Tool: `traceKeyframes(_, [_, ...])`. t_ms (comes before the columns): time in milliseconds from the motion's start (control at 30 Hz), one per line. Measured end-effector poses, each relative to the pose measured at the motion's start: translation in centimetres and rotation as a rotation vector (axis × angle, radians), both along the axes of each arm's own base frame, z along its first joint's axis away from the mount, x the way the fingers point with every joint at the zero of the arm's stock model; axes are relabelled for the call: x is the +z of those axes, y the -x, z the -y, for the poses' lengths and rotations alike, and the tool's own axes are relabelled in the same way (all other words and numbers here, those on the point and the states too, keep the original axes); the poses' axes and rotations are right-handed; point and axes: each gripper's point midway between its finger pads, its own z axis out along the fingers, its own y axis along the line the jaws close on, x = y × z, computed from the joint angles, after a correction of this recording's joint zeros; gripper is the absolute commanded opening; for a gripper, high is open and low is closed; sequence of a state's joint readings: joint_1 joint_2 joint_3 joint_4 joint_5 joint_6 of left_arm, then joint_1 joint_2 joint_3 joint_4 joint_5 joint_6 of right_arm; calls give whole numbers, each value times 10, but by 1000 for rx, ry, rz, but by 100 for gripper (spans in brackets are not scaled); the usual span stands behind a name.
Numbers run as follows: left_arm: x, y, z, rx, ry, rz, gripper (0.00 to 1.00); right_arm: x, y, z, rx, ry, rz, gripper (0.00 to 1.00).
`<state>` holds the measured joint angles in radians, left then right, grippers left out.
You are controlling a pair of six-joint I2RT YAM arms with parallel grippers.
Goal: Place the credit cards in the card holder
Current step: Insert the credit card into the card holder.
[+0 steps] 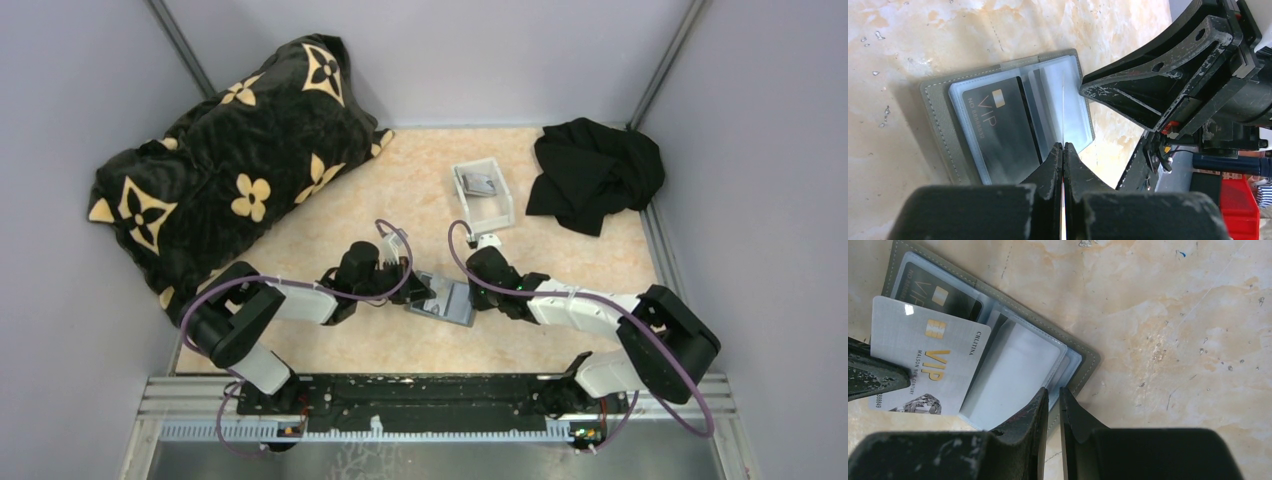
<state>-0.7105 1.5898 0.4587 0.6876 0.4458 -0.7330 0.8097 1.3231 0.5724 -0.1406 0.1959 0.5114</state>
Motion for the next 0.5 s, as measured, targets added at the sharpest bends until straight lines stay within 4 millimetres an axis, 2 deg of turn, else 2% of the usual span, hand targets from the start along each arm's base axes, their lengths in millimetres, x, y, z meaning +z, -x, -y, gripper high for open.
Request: traceKeyframes(500, [-16, -1, -9, 46, -67, -52, 0, -3, 0, -1, 2, 2, -6, 15])
